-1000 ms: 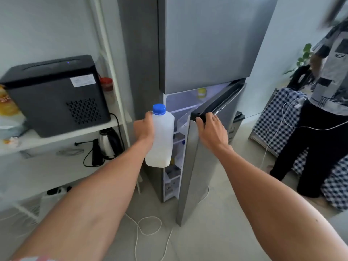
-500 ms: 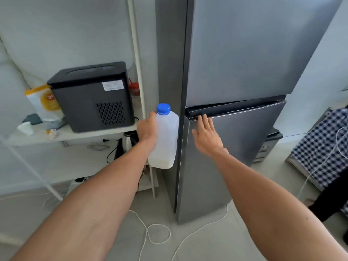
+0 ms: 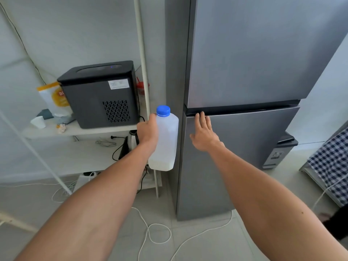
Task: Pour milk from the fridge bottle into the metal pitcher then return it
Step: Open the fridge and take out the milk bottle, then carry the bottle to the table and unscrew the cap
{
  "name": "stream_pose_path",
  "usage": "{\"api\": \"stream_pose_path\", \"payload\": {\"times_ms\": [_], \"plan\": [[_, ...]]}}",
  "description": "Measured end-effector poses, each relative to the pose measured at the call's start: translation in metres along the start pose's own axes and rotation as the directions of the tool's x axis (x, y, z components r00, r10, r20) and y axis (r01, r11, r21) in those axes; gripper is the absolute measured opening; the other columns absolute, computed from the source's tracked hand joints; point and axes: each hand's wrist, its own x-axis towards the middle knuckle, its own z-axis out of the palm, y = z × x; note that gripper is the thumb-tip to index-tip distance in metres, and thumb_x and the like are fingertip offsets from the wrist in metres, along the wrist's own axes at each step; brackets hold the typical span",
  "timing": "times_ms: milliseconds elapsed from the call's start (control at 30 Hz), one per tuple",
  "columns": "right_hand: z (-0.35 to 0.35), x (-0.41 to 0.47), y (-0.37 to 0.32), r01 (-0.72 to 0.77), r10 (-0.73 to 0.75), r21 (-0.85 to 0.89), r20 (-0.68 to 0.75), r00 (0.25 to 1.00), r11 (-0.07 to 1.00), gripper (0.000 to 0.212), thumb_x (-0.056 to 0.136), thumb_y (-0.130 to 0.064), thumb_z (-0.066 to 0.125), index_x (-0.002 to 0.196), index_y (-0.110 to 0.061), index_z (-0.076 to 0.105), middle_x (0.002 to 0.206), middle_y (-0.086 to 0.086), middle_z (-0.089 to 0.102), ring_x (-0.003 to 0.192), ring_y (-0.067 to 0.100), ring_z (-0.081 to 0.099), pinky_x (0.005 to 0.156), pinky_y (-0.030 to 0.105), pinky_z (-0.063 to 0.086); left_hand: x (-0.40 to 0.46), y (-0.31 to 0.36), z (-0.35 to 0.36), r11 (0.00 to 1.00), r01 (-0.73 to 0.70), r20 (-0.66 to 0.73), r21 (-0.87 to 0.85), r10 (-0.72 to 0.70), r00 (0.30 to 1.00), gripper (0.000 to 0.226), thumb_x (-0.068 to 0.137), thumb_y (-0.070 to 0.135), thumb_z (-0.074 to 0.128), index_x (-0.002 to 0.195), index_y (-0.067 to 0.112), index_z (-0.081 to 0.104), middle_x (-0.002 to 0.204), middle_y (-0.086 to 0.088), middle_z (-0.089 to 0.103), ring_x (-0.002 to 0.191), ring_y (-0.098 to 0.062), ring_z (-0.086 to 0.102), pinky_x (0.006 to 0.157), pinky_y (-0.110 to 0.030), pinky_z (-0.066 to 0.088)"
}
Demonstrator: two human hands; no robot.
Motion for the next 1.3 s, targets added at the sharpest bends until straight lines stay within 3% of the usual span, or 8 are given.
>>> {"api": "stream_pose_path", "payload": {"times_ms": [100, 200, 300, 400, 567, 733, 1033, 1300], "plan": [[0.0, -0.006, 0.0, 0.003, 0.001, 0.044, -0.099, 0.995, 0.999, 0.069, 0.107, -0.024, 0.044, 0.163, -0.01, 0.007, 0.172, 0.004, -0.003, 0.157, 0.027, 0.009, 0.107, 0.05, 0.045, -0.004, -0.001, 0.003, 1.0, -0.012, 0.004, -0.007, 0.012, 1.0, 0.039, 0.071, 0.048, 0.054, 0.074, 0.012, 0.04, 0.069, -0.009, 0.037, 0.063, -0.022, 0.031, 0.06, -0.036, 0.027], [0.006, -0.023, -0.005, 0.033, 0.0, 0.091, -0.341, 0.94, 0.995, 0.027, 0.107, -0.02, 0.04, 0.128, -0.006, 0.049, 0.135, 0.01, 0.05, 0.108, 0.034, 0.056, 0.076, 0.041, 0.046, -0.007, 0.001, 0.005, 0.999, -0.023, 0.003, -0.023, 0.024, 1.0, 0.04, 0.072, 0.048, 0.054, 0.069, 0.013, 0.036, 0.068, -0.009, 0.036, 0.062, -0.022, 0.03, 0.06, -0.036, 0.027], [0.022, -0.037, -0.012, -0.096, 0.172, 0.354, -0.19, 0.967, 0.93, 0.027, 0.107, -0.032, 0.035, 0.098, -0.012, 0.05, 0.1, 0.005, 0.059, 0.082, 0.03, 0.055, 0.072, 0.041, 0.047, -0.011, 0.005, 0.008, 0.999, -0.031, -0.005, -0.037, 0.031, 1.0, 0.038, 0.072, 0.048, 0.055, 0.064, 0.018, 0.032, 0.066, -0.008, 0.036, 0.06, -0.022, 0.03, 0.058, -0.035, 0.027], [0.03, -0.049, -0.021, -0.304, 0.283, 0.635, 0.139, 0.949, 0.71, 0.044, 0.105, -0.047, 0.03, 0.106, -0.011, 0.055, 0.097, 0.005, 0.059, 0.089, 0.029, 0.058, 0.088, 0.047, 0.055, -0.015, 0.01, 0.012, 0.998, -0.049, 0.008, -0.049, 0.05, 0.999, 0.038, 0.073, 0.046, 0.055, 0.065, 0.018, 0.031, 0.067, -0.008, 0.036, 0.057, -0.021, 0.028, 0.057, -0.034, 0.026], [0.038, -0.071, -0.03, -0.6, 0.216, 0.762, 0.56, 0.8, 0.244, 0.077, 0.101, -0.071, 0.024, 0.159, -0.021, 0.032, 0.152, 0.009, 0.046, 0.13, 0.038, 0.054, 0.106, 0.051, 0.05, -0.027, 0.014, 0.021, 0.997, -0.059, 0.033, -0.052, 0.061, 0.998, 0.041, 0.072, 0.049, 0.056, 0.06, 0.019, 0.031, 0.058, -0.003, 0.037, 0.055, -0.021, 0.031, 0.056, -0.032, 0.028], [0.04, -0.08, -0.026, -0.559, 0.224, 0.829, 0.542, 0.81, 0.019, 0.059, 0.104, -0.063, 0.026, 0.126, -0.021, 0.06, 0.106, 0.008, 0.071, 0.101, 0.031, 0.07, 0.097, 0.054, 0.056, -0.042, 0.01, 0.036, 0.997, -0.055, 0.106, -0.046, 0.059, 0.993, 0.042, 0.067, 0.055, 0.055, 0.057, 0.019, 0.034, 0.058, -0.003, 0.04, 0.055, -0.021, 0.034, 0.057, -0.032, 0.03], [0.028, -0.109, 0.001, -0.445, 0.438, 0.871, 0.491, 0.753, -0.209, 0.05, 0.102, -0.058, 0.035, 0.111, -0.021, 0.067, 0.109, 0.007, 0.074, 0.098, 0.029, 0.071, 0.079, 0.047, 0.063, -0.056, 0.008, 0.085, 0.999, -0.043, 0.367, -0.009, 0.043, 0.929, 0.042, 0.069, 0.053, 0.057, 0.056, 0.019, 0.035, 0.059, -0.002, 0.042, 0.058, -0.022, 0.037, 0.057, -0.031, 0.031], [0.025, -0.172, 0.03, -0.309, 0.735, 0.919, 0.384, 0.559, -0.246, 0.056, 0.102, -0.063, 0.03, 0.111, -0.02, 0.064, 0.103, 0.01, 0.071, 0.093, 0.03, 0.07, 0.088, 0.053, 0.061, -0.111, -0.004, 0.134, 0.999, -0.048, 0.697, 0.015, 0.024, 0.716, 0.043, 0.074, 0.052, 0.056, 0.056, 0.02, 0.034, 0.058, 0.0, 0.038, 0.058, -0.02, 0.032, 0.055, -0.031, 0.028]]}}
